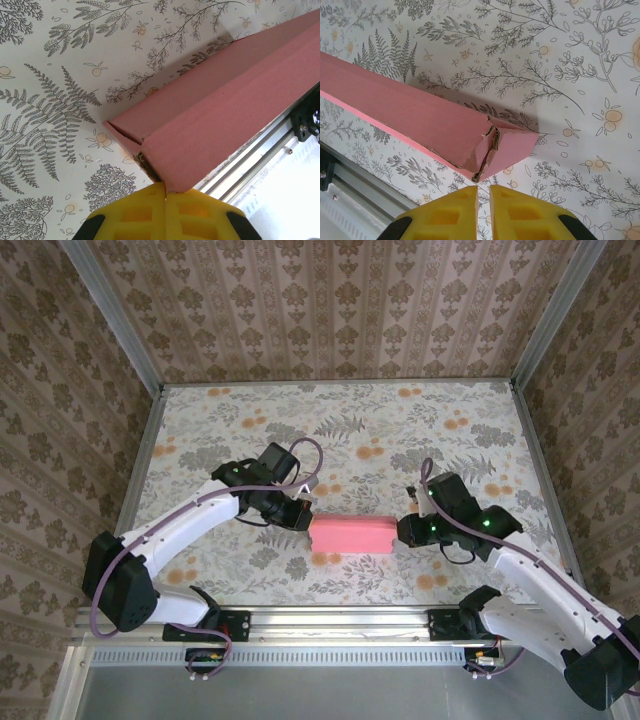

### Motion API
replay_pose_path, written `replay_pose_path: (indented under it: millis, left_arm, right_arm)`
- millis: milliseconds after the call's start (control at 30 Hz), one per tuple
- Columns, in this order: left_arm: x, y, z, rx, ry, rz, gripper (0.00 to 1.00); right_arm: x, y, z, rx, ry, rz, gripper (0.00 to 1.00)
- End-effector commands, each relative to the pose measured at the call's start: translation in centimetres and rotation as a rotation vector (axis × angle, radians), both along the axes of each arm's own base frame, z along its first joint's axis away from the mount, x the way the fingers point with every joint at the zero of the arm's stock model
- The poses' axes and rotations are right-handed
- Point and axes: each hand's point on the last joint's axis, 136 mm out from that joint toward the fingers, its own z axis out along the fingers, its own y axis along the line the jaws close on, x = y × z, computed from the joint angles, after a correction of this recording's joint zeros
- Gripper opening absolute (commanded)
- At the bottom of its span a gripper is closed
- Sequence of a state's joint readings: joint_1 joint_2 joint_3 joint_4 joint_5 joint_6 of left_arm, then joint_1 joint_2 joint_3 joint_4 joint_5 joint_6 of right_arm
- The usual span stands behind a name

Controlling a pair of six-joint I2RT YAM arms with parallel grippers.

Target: Fold the paper box

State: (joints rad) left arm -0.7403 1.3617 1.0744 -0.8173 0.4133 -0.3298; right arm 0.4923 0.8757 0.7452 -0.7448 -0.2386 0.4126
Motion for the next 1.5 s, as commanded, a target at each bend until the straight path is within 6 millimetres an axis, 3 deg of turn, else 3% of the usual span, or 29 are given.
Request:
replay_pose_path:
  millis: [0, 167, 233, 433, 700, 800, 1000, 1167, 1467]
  left_arm:
    - [-0.8, 1.1, -1.8, 0.087, 0.044, 0.003, 0.03]
    - [-0.9, 1.0, -1.7, 0.089, 0.031, -0.007, 0.04]
    - [-0.9, 1.0, -1.8, 0.095, 0.026, -0.009, 0.05]
    - [-1.1, 1.0, -1.5, 0.096, 0.015, -0.007, 0.05]
    - [-1.2, 0.7, -1.2, 0.09, 0.009, -0.008, 0.07]
    - [-1.2, 0.7, -0.8, 0.083, 0.006, -0.003, 0.12]
    - [-2.6, -0.3, 3.1, -0.082, 0.004, -0.054, 0.24]
    - [-2.9, -1.8, 5.9, -0.243, -0.016, -0.098, 0.25]
    - [-0.4, -4.4, 4.0, -0.302, -0.052, -0.106, 0.23]
  right_arm:
    - [0.5, -0.6, 2.3, -0.003, -0.057, -0.025, 0.17]
    - [2.1, 1.2, 5.8, 0.089, -0.15, 0.006, 0.12]
    - [2.9, 2.3, 6.4, 0.131, -0.167, 0.028, 0.1]
    - [4.1, 4.0, 4.6, 0.175, -0.143, 0.056, 0.08]
    - [3.4, 3.6, 0.8, 0.169, -0.101, 0.042, 0.06]
    - [2.9, 3.2, 0.0, 0.169, -0.095, 0.029, 0.05]
    - [2.3, 2.9, -1.1, 0.183, -0.094, 0.015, 0.05]
    - [2.1, 2.9, -1.5, 0.204, -0.101, 0.01, 0.04]
    - [1.6, 2.8, -2.4, 0.224, -0.103, 0.001, 0.04]
